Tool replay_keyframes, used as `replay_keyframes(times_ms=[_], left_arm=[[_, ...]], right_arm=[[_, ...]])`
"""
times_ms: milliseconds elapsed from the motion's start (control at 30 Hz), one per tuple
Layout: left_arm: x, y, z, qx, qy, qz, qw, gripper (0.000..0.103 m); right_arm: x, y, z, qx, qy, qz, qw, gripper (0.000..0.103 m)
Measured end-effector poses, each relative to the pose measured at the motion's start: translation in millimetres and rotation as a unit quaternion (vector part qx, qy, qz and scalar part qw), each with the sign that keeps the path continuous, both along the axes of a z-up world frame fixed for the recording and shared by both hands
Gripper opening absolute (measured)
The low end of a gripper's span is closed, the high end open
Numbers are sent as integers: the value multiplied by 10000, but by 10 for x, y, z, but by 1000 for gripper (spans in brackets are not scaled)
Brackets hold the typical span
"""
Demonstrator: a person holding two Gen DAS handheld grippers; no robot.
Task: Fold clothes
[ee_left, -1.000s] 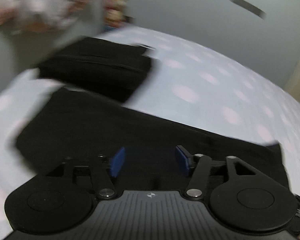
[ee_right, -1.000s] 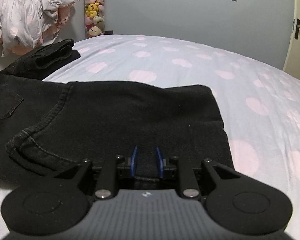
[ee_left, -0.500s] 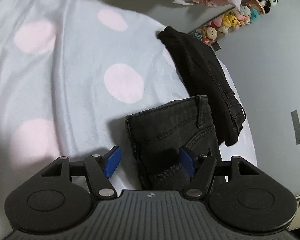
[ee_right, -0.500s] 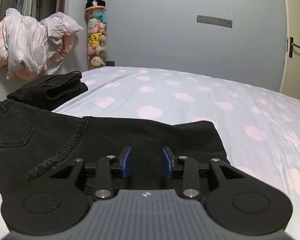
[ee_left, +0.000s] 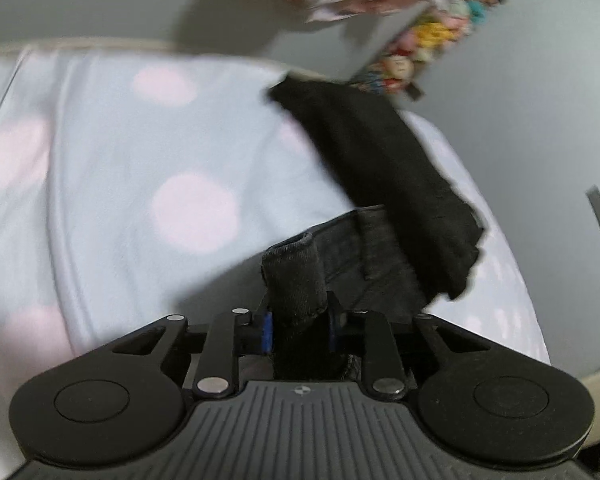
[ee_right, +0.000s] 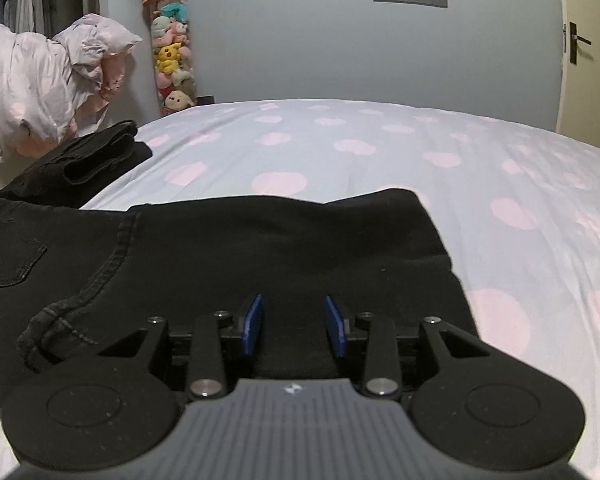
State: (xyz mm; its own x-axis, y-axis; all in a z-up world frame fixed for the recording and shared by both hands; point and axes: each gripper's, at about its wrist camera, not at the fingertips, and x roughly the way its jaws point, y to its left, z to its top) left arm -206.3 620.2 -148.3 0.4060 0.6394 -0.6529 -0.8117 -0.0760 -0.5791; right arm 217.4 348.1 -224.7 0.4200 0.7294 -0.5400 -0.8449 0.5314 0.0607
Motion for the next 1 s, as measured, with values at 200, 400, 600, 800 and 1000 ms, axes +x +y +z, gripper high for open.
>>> replay_keyframes(times_ms=[200, 400, 600, 800, 1000], left_arm=[[492, -325, 851, 891, 272, -589, 9939, 25], [1315, -776, 1541, 1631, 655, -1325, 9755, 22], [2327, -1329, 1739, 2016, 1204, -2039, 9504, 21], [3302, -1766, 1394, 2133, 1617, -2971, 9166, 21], [3956, -2356, 616, 2091, 2215, -4093, 8601, 21]], right_arm=[[96, -66, 160, 40, 109, -172, 9998, 39], [312, -244, 400, 105, 422, -401, 9983, 39], [655, -459, 565, 247, 1113, -631, 9915, 38], [1080, -762, 599, 566, 1604, -1184, 9783, 39], [1386, -925, 521, 631, 1942, -1626, 9653, 38]])
